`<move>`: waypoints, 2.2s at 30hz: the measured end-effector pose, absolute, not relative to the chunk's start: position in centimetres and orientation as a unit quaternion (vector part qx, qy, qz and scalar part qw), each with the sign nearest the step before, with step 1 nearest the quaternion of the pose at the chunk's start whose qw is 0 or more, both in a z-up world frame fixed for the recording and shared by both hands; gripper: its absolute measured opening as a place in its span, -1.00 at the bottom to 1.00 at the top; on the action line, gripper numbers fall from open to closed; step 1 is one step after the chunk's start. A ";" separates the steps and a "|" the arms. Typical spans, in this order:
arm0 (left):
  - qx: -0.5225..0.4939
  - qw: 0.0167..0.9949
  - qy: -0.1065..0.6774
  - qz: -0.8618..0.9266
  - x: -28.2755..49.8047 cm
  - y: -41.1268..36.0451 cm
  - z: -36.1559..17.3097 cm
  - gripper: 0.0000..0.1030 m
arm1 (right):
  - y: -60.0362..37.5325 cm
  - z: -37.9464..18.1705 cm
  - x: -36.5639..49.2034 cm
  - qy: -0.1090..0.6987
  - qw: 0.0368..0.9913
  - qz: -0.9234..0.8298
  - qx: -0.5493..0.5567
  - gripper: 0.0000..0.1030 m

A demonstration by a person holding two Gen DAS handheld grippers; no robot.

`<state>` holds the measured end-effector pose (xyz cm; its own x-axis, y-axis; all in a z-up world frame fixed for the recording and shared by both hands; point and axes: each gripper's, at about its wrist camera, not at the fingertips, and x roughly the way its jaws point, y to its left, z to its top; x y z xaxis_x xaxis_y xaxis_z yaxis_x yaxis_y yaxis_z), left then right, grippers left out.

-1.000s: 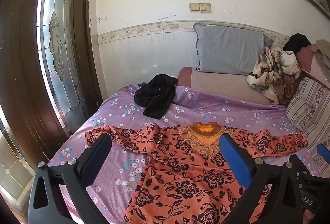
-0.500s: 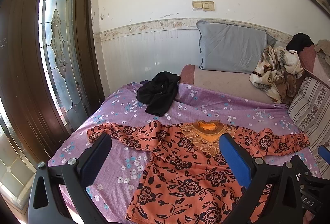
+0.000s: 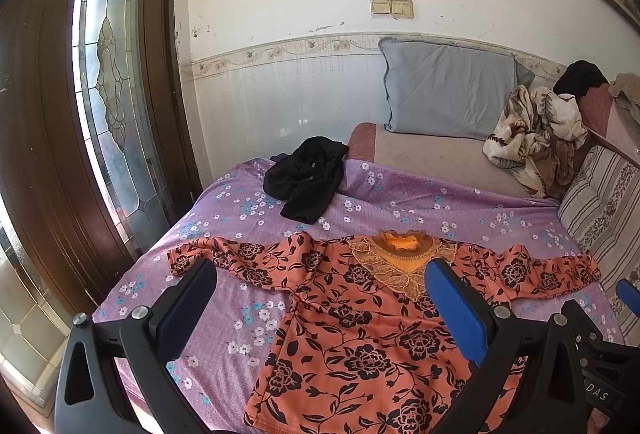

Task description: Fold small clothes

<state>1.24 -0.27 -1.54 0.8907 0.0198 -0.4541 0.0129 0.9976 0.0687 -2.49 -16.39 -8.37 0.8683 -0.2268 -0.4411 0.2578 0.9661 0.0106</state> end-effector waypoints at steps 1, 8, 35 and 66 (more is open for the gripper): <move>0.035 0.972 0.234 0.001 1.3 -0.1 -1.6 1.00 | -16.4 -8.4 -2.5 0.224 0.966 -0.125 0.035 1.00; 0.035 0.971 0.238 -0.001 1.6 0.0 -1.7 1.00 | -16.3 -8.7 -2.3 0.229 0.965 -0.126 0.033 1.00; 0.045 0.966 0.255 -0.004 3.3 -0.9 -3.1 1.00 | -16.9 -9.9 -0.3 0.250 0.959 -0.129 0.035 1.00; 0.056 0.953 0.296 -0.006 8.8 -2.6 -8.0 1.00 | -20.9 -13.7 3.3 0.286 0.944 -0.158 0.054 1.00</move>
<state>8.85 -2.62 -8.00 0.8241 0.0214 -0.5660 0.0451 0.9936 0.1033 3.33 -20.94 -13.73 0.7869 -0.2678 -0.5560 0.3292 0.9442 0.0112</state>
